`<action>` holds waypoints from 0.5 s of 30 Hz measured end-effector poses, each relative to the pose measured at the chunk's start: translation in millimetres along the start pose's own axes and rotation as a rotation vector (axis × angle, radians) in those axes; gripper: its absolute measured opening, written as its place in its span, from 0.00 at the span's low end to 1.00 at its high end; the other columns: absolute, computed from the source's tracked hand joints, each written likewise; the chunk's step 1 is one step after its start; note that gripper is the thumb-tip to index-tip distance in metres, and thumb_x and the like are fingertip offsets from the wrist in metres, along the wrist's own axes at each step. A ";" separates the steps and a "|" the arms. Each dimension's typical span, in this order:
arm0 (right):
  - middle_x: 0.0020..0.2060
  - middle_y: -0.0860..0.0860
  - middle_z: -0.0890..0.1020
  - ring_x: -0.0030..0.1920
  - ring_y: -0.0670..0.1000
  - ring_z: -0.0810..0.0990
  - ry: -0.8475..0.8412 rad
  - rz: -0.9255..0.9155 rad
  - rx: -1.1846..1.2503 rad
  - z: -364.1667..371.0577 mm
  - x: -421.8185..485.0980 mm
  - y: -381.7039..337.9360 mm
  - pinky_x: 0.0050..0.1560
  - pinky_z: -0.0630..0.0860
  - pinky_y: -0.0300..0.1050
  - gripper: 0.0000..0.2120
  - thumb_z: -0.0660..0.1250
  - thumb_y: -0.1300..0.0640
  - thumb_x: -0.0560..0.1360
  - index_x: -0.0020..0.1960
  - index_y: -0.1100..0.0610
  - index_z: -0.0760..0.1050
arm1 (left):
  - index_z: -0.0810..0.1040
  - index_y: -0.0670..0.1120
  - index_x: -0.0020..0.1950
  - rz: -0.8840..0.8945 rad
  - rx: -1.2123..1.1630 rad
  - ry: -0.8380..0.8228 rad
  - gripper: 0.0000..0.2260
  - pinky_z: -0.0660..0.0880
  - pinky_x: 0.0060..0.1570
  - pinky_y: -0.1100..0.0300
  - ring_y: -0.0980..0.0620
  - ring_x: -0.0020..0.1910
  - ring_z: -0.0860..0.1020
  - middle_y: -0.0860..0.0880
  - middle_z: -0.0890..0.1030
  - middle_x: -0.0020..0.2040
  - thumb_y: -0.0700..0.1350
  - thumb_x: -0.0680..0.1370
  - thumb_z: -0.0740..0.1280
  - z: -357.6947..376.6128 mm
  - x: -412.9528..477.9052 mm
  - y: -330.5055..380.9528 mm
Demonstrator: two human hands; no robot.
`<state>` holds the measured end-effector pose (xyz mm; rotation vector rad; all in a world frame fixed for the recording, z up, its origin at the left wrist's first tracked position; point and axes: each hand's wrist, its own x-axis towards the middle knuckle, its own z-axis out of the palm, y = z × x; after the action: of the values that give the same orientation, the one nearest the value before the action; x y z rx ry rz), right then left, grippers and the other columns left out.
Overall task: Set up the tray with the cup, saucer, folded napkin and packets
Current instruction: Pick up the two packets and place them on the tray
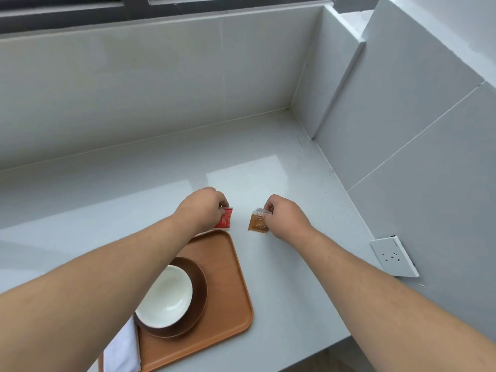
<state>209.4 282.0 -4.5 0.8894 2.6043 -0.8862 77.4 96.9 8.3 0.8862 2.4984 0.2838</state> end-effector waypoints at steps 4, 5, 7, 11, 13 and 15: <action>0.41 0.45 0.80 0.41 0.50 0.80 0.005 -0.014 0.053 -2.2 -1.3 -8.7 0.40 0.78 0.47 0.05 0.65 0.59 0.75 0.45 0.49 0.75 | 0.85 0.60 0.53 -0.029 -0.031 0.029 0.09 0.72 0.49 0.56 0.52 0.52 0.74 0.55 0.75 0.50 0.48 0.79 0.67 -7.7 -9.0 -7.3; 0.41 0.45 0.80 0.41 0.50 0.80 0.008 -0.019 0.055 -2.5 -1.7 -10.8 0.40 0.78 0.48 0.05 0.65 0.59 0.75 0.44 0.49 0.75 | 0.84 0.61 0.51 -0.041 -0.034 0.031 0.09 0.73 0.48 0.56 0.52 0.52 0.75 0.56 0.77 0.50 0.48 0.78 0.66 -9.9 -12.2 -8.9; 0.41 0.45 0.80 0.40 0.49 0.80 0.014 -0.027 0.053 -2.6 -2.1 -15.0 0.39 0.77 0.47 0.05 0.65 0.58 0.76 0.44 0.49 0.74 | 0.84 0.62 0.50 -0.064 -0.039 0.042 0.10 0.74 0.47 0.57 0.53 0.50 0.75 0.59 0.79 0.48 0.49 0.77 0.65 -14.0 -18.2 -12.3; 0.40 0.45 0.80 0.36 0.45 0.79 0.020 -0.035 0.051 -0.6 -3.9 -23.6 0.39 0.77 0.46 0.06 0.65 0.59 0.76 0.43 0.49 0.74 | 0.83 0.60 0.46 -0.067 -0.031 0.051 0.06 0.69 0.38 0.59 0.55 0.47 0.77 0.62 0.80 0.43 0.52 0.76 0.66 -19.7 -27.8 -19.7; 0.40 0.44 0.80 0.36 0.46 0.79 0.017 -0.037 0.057 1.1 -5.6 -28.3 0.38 0.77 0.46 0.06 0.65 0.58 0.76 0.43 0.48 0.74 | 0.81 0.58 0.43 -0.065 -0.052 0.053 0.06 0.70 0.36 0.60 0.56 0.46 0.79 0.62 0.82 0.42 0.58 0.74 0.68 -21.3 -32.0 -23.7; 0.40 0.44 0.80 0.38 0.47 0.79 0.014 -0.043 0.075 2.9 -7.2 -33.6 0.38 0.77 0.46 0.05 0.65 0.58 0.76 0.43 0.48 0.74 | 0.81 0.57 0.40 -0.066 -0.078 0.077 0.11 0.71 0.35 0.59 0.57 0.43 0.79 0.61 0.82 0.40 0.63 0.73 0.69 -22.2 -35.8 -28.2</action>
<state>194.3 255.7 11.9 0.8640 2.6268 -0.9983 75.6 51.6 30.8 0.7740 2.5626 0.3978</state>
